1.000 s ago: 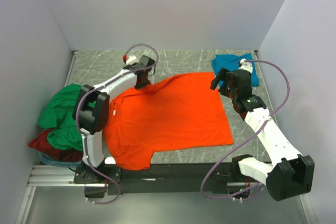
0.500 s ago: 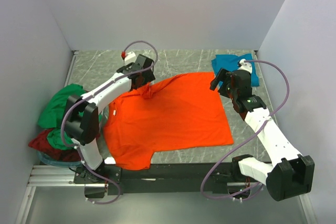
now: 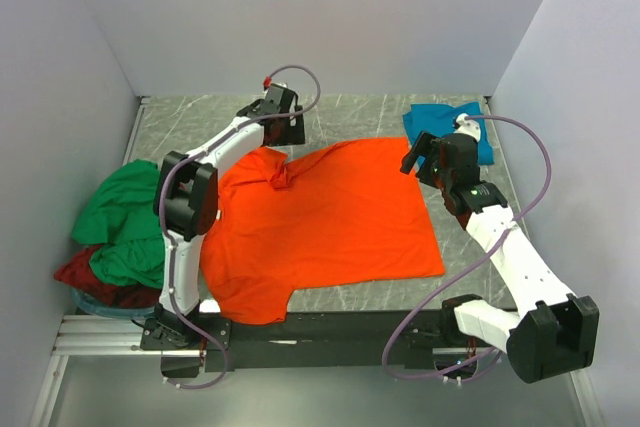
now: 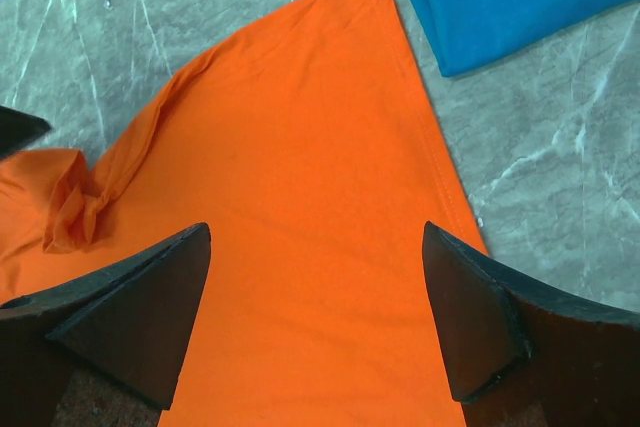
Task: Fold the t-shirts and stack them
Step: Flatten the tshirt out
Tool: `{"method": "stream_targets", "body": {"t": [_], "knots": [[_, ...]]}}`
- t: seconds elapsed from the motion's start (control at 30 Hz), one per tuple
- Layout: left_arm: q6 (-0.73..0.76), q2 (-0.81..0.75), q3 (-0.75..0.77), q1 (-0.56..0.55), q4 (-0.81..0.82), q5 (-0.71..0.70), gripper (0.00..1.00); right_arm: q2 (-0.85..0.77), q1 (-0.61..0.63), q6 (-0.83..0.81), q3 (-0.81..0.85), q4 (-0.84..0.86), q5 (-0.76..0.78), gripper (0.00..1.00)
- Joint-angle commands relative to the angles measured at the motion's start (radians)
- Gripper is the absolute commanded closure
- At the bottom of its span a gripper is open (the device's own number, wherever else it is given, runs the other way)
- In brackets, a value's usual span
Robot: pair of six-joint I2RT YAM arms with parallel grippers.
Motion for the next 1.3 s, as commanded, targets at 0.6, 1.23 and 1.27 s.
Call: {"method": "stream_targets", "body": {"t": [0.6,1.23,1.27], "knots": [[0.562,0.19,0.219,0.055,-0.153,0.276,0.13,0.048,0.003,-0.006,0.064,-0.012,0.02,0.08],[0.542,0.212,0.199,0.054,-0.195,0.32,0.62,0.048,0.003,-0.006,0.07,-0.014,0.033,0.09],[0.542,0.206,0.193,0.054,-0.193,0.323,0.65,0.048,0.003,-0.006,0.069,-0.014,0.033,0.08]]}}
